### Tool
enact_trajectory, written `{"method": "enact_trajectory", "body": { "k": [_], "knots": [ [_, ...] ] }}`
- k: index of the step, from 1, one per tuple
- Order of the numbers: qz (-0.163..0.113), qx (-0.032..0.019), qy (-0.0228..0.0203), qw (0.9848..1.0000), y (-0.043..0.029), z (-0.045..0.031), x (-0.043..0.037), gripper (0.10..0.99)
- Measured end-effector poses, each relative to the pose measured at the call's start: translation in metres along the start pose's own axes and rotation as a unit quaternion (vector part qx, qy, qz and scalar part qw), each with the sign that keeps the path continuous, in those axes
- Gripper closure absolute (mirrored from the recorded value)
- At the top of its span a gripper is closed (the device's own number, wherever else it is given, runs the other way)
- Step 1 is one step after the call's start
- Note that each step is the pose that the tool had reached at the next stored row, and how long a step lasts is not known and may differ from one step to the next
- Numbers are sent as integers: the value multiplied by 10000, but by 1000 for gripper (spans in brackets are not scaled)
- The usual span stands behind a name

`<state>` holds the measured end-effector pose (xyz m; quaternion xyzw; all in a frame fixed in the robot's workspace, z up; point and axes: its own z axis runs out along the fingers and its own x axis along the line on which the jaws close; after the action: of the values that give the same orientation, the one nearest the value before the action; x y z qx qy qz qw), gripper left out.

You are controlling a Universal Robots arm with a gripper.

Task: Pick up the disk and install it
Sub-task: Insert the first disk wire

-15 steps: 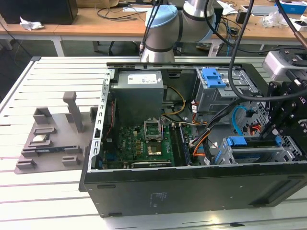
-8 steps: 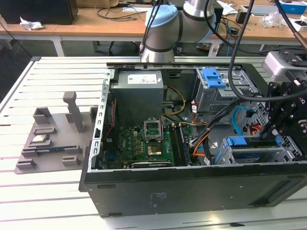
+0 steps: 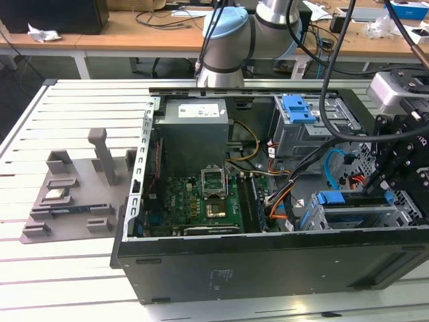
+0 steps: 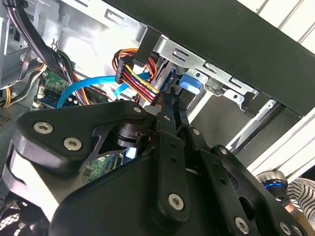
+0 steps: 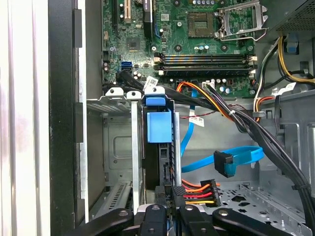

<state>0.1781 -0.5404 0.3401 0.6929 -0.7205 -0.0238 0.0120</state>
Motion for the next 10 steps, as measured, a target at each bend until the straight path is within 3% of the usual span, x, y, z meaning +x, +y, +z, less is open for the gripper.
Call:
{"method": "enact_trajectory", "body": {
  "k": [6,10],
  "knots": [
    [0,-2,-1,10000,-2,30,0,922],
    [-1,5,-14,10000,0,-21,-1,922]
  ]
}}
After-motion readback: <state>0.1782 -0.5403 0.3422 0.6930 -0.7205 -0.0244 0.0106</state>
